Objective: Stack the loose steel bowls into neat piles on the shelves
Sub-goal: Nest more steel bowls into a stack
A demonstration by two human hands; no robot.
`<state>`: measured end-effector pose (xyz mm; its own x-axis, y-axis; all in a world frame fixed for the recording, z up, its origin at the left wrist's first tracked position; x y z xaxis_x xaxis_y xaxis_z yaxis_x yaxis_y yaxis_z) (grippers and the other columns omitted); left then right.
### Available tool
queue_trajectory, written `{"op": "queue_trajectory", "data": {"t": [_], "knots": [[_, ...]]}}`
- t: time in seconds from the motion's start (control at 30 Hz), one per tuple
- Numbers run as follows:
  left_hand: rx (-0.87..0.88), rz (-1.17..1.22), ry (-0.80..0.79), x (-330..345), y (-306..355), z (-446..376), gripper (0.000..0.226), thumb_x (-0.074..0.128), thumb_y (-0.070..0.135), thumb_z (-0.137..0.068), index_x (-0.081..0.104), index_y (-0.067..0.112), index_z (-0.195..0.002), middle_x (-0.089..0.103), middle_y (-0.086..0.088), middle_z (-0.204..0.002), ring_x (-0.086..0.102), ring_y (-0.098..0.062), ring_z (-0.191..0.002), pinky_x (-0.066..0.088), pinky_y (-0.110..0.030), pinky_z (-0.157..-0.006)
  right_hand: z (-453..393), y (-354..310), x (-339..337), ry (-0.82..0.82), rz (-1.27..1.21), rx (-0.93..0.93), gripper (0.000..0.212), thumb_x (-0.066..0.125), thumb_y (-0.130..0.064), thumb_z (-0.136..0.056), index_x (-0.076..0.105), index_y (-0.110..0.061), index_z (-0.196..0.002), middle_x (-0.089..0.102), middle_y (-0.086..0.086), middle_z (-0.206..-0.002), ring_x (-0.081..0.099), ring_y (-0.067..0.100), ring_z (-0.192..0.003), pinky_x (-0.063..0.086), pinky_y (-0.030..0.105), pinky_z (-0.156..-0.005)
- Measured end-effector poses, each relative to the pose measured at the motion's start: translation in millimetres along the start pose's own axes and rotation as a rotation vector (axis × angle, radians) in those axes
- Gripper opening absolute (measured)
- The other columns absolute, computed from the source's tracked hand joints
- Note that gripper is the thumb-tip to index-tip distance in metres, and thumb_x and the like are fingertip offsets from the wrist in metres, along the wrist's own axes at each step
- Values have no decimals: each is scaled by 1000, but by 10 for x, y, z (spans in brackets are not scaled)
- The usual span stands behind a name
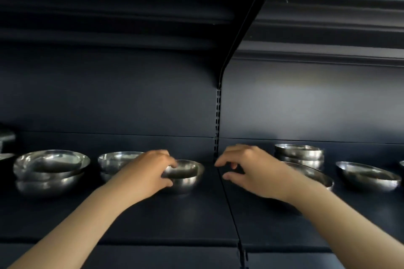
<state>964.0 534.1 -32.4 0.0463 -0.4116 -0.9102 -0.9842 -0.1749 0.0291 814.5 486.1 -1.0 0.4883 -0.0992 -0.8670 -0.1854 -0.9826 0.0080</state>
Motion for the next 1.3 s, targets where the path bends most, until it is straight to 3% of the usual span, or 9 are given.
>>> {"op": "queue_trajectory", "data": {"t": [0.07,0.2,0.3,0.57,0.77,0.87,0.97,1.1,1.3], "knots": [[-23,-27,-51,82,-120,34,28,69,34,-81,62,32,-109,53,17,-100,52,-4,-90,46,-24,-79,-201,-74,327,-22,-54,-14,26,61,-19,-87,62,-22,-113,55,-11,-100,40,-1,-78,32,14,-73],[-14,-28,-72,185,-158,5,7,67,31,-83,60,30,-83,57,12,-84,53,-2,-73,35,-17,-57,-448,-68,756,-96,-70,4,20,58,-16,-88,64,-20,-107,59,-6,-104,48,4,-81,39,19,-74],[-2,-36,-78,226,-129,-44,17,64,30,-86,54,27,-73,59,9,-80,52,-5,-70,32,-18,-54,-514,22,859,-145,-14,44,14,57,-17,-89,65,-20,-99,63,-2,-101,56,13,-86,47,28,-77],[48,85,-53,246,175,-271,10,61,24,-90,65,15,-91,64,-1,-101,58,-15,-91,43,-23,-76,-398,393,733,-150,78,144,13,58,-19,-88,65,-23,-98,63,-3,-103,57,15,-93,47,28,-81],[54,123,-50,351,249,-336,12,62,24,-89,65,15,-97,62,-1,-103,58,-17,-94,43,-24,-76,-318,493,777,-197,111,163,11,58,-20,-87,65,-23,-95,63,-5,-103,58,15,-94,47,28,-81],[60,145,8,253,171,-267,23,61,25,-90,62,17,-112,58,2,-110,56,-15,-99,43,-24,-80,-335,437,716,-187,138,160,14,59,-21,-87,66,-23,-98,62,-7,-104,57,12,-92,44,24,-81],[70,154,99,-3,-74,-84,28,62,26,-89,62,21,-116,57,7,-114,58,-11,-98,46,-26,-84,-429,257,534,-97,124,154,16,61,-24,-87,66,-23,-102,61,-10,-99,48,5,-79,38,18,-73],[8,108,198,-479,-762,207,22,68,26,-83,67,28,-105,60,14,-104,59,-7,-84,40,-21,-77,-699,-238,427,1,15,120,12,63,-27,-89,66,-26,-100,57,-20,-86,52,-1,-75,39,14,-70],[13,118,-26,-421,-1481,340,32,68,31,-83,64,28,-115,57,12,-108,50,-5,-85,40,-22,-79,-1244,-885,697,6,-49,89,28,62,-16,-88,62,-24,-115,55,-12,-97,48,-4,-71,36,7,-68]]}}
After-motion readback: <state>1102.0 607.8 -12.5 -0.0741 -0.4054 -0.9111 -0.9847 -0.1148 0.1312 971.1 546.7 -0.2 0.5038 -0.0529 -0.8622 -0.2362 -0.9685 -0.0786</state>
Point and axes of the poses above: each hand's wrist, its own z-axis away from the middle knuckle, its own x-axis out of the palm, y = z × x, the point moved 10 cm from there along -z, towards the middle knuckle
